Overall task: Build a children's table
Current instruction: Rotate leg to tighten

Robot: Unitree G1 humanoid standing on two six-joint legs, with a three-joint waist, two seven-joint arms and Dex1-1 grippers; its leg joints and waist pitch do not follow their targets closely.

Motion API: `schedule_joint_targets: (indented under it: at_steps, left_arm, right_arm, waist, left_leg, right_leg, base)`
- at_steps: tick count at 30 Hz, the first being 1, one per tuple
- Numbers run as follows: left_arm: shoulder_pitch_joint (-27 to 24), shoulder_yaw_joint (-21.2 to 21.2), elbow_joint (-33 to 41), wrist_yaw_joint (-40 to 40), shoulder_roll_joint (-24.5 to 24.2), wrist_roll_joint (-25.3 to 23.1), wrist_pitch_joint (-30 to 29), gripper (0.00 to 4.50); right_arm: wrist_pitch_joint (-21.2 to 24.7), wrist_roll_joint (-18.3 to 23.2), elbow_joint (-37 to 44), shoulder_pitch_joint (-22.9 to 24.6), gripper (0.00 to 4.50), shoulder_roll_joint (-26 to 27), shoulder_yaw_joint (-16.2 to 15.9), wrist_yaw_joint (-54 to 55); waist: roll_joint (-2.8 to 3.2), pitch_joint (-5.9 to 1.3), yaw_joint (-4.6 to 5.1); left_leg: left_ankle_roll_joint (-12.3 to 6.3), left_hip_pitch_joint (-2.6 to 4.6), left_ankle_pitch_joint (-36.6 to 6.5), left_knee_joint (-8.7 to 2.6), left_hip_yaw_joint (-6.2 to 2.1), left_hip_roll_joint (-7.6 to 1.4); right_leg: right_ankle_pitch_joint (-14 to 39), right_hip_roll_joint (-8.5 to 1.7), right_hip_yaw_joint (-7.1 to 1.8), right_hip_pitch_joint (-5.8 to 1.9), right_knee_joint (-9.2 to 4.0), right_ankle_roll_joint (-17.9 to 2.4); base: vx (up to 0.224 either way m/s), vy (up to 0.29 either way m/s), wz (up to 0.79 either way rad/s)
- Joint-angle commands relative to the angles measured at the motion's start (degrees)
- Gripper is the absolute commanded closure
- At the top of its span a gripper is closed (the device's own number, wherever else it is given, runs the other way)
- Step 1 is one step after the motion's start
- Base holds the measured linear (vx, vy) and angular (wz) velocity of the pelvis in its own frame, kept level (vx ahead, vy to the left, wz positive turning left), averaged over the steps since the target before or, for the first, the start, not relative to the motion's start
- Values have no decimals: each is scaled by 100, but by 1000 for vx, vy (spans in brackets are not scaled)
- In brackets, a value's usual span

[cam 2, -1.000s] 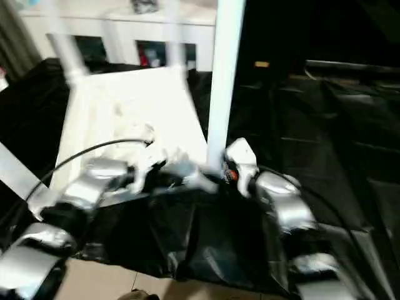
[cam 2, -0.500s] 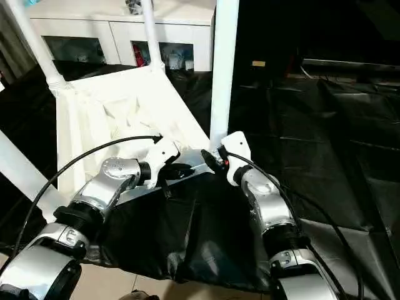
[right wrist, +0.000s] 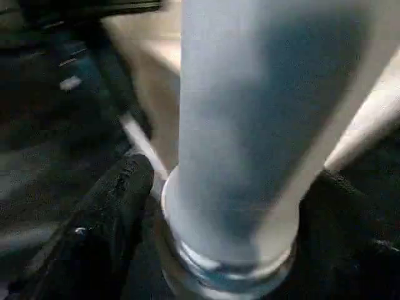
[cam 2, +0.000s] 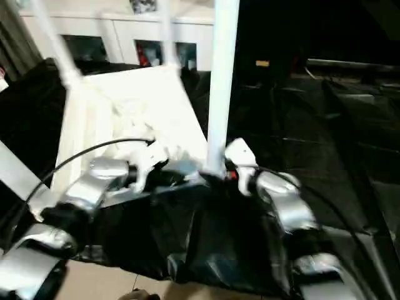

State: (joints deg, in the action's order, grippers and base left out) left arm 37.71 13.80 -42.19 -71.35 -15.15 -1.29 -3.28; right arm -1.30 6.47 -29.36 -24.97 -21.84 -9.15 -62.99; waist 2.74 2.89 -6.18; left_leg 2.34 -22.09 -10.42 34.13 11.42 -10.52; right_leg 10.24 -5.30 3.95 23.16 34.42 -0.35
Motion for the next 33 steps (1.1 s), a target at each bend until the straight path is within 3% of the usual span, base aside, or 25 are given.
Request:
schedule_joint_targets:
  at_steps: [1,5,7,12,15,21,23,24,25,27,31,33]
  left_arm:
    - [139,-6,315,-88,127,242,146,450]
    - [154,1,363,-393,6,297,59,450]
    - [154,7,411,-516,-44,318,13,450]
    - [156,18,420,-611,-67,343,2,450]
    - [156,-11,394,-483,-31,315,42,450]
    - [211,-172,265,93,141,237,77,450]
    - [229,-226,224,292,216,225,107,450]
    - [237,-300,211,651,359,208,101,450]
    - [239,-315,209,760,399,195,95,450]
    - [240,-336,205,959,484,169,78,450]
    - [256,-357,183,1400,659,82,56,450]
    - [332,-402,95,2131,927,-27,20,450]
  right_arm:
    - [115,56,118,99,89,115,-470,-524]
    - [310,169,294,174,89,-73,-572,-1003]
    - [371,212,392,202,119,-122,-587,-1153]
    - [444,222,485,227,144,-137,-634,-1278]
    - [438,180,499,242,171,-111,-641,-1221]
    - [498,113,505,282,184,-25,-567,-922]
    - [458,10,404,254,184,52,-517,-641]
    - [358,-130,102,149,185,262,-353,0]
    - [345,-192,-15,101,186,328,-303,247]
    - [261,-337,-270,-1,186,464,-209,774]
    - [277,-466,-638,-162,186,726,-30,1624]
    - [379,-541,-943,-318,186,1130,182,2628]
  waist:
    - [-79,-392,-5]
    - [-89,-395,-55]
    - [-92,-395,-61]
    - [-93,-398,-77]
    - [-95,-401,-86]
    - [-84,-401,-109]
    - [-86,-388,-105]
    - [-100,-386,-102]
    - [-86,-374,-70]
    - [-109,-368,7]
    - [-103,-374,98]
    - [-89,-383,131]
  left_leg:
    - [-606,104,-1058,-387,-127,-315]
    - [-551,120,-1041,-386,-124,-318]
    - [-555,110,-1025,-387,-129,-322]
    - [-522,112,-989,-385,-129,-315]
    - [-501,116,-982,-383,-128,-313]
    - [-475,121,-1008,-384,-132,-312]
    - [-411,126,-1104,-389,-128,-310]
    - [-373,125,-1140,-396,-133,-303]
    - [-301,130,-1223,-408,-140,-295]
    - [-198,97,-1291,-429,-163,-275]
    - [-270,106,-1282,-416,-153,-260]
    - [-262,88,-1159,-419,-161,-260]
  right_leg:
    - [962,-362,-235,-274,-359,-1475]
    - [984,-371,-239,-268,-357,-1491]
    - [947,-379,-241,-275,-350,-1500]
    - [975,-379,-236,-274,-353,-1483]
    - [982,-380,-236,-273,-354,-1476]
    - [1020,-375,-232,-272,-360,-1461]
    - [1172,-378,-240,-259,-381,-1422]
    - [1300,-386,-237,-268,-395,-1379]
    - [1470,-391,-235,-248,-417,-1355]
    - [1697,-403,-222,-284,-439,-1254]
    - [1663,-373,-228,-271,-454,-1203]
    - [1491,-367,-228,-273,-428,-1236]
  base:
    - [0,0,0]
    - [0,0,0]
    - [0,0,0]
    - [0,0,0]
    - [0,0,0]
    - [0,0,0]
    - [0,0,0]
    - [0,0,0]
    - [0,0,0]
    - [0,0,0]
    - [0,0,0]
    - [0,0,0]
